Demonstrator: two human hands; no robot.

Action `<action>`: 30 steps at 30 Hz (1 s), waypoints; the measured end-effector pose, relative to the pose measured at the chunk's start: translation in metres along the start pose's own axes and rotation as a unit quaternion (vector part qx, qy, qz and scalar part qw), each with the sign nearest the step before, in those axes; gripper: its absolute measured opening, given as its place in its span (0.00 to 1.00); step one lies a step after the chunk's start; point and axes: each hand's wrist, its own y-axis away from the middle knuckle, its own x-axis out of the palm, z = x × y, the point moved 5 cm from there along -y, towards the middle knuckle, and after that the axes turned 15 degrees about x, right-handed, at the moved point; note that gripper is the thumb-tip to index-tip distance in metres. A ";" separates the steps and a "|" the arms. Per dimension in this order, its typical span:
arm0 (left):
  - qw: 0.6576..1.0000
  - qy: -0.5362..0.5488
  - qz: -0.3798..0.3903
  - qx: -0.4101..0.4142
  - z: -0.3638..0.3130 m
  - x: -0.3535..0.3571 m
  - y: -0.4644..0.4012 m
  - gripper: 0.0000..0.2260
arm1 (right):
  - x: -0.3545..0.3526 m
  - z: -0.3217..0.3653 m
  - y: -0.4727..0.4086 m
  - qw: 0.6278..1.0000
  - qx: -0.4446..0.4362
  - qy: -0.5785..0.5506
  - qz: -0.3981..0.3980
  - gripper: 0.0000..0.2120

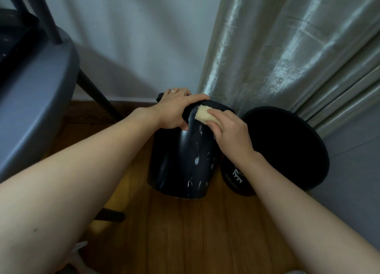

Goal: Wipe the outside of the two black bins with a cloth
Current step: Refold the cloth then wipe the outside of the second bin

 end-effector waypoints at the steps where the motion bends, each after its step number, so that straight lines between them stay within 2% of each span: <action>1: 1.000 0.001 -0.001 0.000 0.000 0.000 0.000 0.44 | 0.001 0.001 0.002 1.000 -0.004 -0.001 0.000 0.16; 8: 1.000 0.003 -0.009 0.002 0.003 0.000 0.002 0.44 | 0.021 0.002 0.061 0.985 -0.130 0.018 0.109 0.14; 10: 1.000 0.005 -0.010 -0.001 0.004 0.000 0.001 0.44 | 0.019 0.006 0.052 0.987 -0.126 0.022 0.099 0.13; 14: 1.000 0.001 -0.005 0.000 0.003 -0.001 0.000 0.44 | 0.005 0.008 0.016 0.999 -0.041 0.023 0.014 0.15; 16: 1.000 0.002 -0.005 0.000 0.003 -0.001 0.000 0.44 | 0.006 0.009 0.015 0.999 -0.042 0.024 0.018 0.15; 24: 1.000 0.000 -0.014 0.003 0.004 0.000 0.001 0.44 | 0.035 -0.001 0.098 0.966 -0.199 0.050 0.156 0.10; 26: 1.000 0.000 -0.013 0.002 0.003 -0.001 0.002 0.44 | 0.032 0.002 0.088 0.973 -0.177 0.045 0.141 0.11; 30: 1.000 -0.006 -0.007 0.005 0.002 -0.002 0.002 0.44 | 0.016 0.003 0.053 0.996 -0.065 0.016 0.062 0.14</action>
